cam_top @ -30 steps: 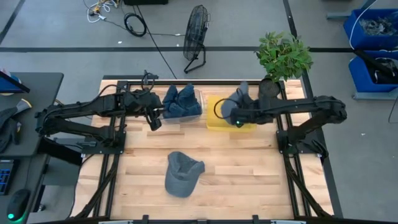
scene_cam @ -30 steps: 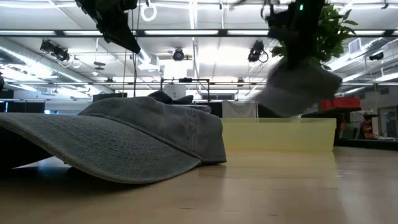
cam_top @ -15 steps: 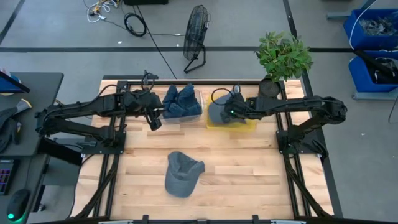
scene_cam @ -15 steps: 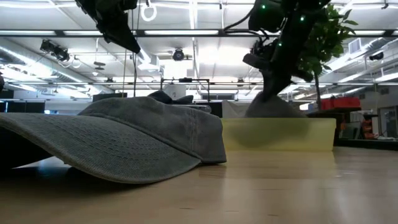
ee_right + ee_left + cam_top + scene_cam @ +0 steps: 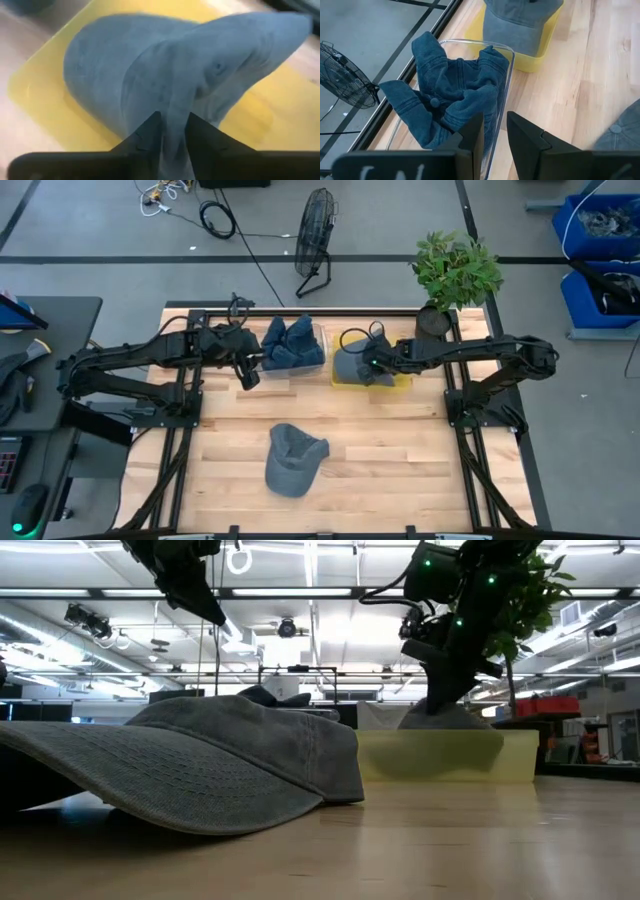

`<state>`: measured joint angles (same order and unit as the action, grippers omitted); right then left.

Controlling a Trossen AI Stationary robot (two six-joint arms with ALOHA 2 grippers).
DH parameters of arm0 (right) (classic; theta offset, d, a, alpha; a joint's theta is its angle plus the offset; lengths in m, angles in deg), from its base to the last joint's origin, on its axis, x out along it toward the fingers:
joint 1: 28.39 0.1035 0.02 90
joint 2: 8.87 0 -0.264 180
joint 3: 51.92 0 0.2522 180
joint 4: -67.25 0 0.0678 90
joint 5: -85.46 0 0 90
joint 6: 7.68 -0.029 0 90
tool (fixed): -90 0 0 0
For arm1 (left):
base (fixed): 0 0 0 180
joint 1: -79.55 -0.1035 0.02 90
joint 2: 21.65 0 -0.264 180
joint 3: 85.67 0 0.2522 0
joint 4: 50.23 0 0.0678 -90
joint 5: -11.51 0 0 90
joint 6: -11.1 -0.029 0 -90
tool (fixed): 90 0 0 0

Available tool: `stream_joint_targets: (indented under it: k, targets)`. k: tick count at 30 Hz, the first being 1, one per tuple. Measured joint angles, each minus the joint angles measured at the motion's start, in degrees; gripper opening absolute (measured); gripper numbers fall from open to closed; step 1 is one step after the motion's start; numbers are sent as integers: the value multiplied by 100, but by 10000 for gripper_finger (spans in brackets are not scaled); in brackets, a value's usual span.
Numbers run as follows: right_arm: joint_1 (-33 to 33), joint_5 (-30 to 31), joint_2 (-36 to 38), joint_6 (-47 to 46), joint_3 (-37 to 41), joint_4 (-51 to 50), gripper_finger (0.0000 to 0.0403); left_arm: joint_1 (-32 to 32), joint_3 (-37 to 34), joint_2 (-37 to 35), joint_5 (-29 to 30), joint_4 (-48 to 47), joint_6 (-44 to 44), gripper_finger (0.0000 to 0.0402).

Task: Pick & Place hat
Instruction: Put the right gray cap into the yellow bin, then put the gray cap into the yellow bin

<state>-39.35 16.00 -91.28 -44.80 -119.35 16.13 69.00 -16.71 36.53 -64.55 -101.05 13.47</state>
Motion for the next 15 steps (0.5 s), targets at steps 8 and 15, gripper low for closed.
stream_joint_targets:
  k: [8, 15]
  targets:
    - [22, -1633, 0, 360, -858, -1478, 130, 0, 0, 0, 0, 0, 144, 87]
    - [193, -1747, 2, 839, -1895, -1917, 135, 2, 0, 0, 0, 0, 146, 87]
